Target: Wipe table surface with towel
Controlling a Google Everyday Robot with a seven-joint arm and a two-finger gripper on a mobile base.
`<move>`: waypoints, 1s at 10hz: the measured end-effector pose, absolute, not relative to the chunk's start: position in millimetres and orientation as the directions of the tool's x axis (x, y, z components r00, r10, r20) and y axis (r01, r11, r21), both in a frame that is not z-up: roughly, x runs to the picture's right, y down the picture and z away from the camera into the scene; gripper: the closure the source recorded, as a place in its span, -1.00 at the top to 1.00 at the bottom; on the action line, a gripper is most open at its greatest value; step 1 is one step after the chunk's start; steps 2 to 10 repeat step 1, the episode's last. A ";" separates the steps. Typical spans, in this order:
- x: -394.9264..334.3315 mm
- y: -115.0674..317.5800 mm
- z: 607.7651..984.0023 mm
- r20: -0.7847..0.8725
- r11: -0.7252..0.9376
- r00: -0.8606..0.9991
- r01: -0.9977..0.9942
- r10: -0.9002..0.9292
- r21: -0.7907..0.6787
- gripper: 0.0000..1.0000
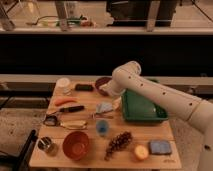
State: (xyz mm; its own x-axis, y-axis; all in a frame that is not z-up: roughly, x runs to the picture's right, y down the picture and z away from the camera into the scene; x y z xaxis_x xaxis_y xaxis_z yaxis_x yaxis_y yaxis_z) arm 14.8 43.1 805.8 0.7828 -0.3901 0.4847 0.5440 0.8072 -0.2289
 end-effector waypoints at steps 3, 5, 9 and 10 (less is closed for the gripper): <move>13.5 47.9 810.7 0.488 0.802 0.781 0.548 -0.389 -0.237 0.60; 13.5 47.9 810.7 0.488 0.802 0.781 0.548 -0.389 -0.237 0.60; 13.5 47.9 810.7 0.488 0.802 0.781 0.548 -0.389 -0.237 0.60; 13.5 47.9 810.7 0.488 0.802 0.781 0.548 -0.389 -0.237 0.60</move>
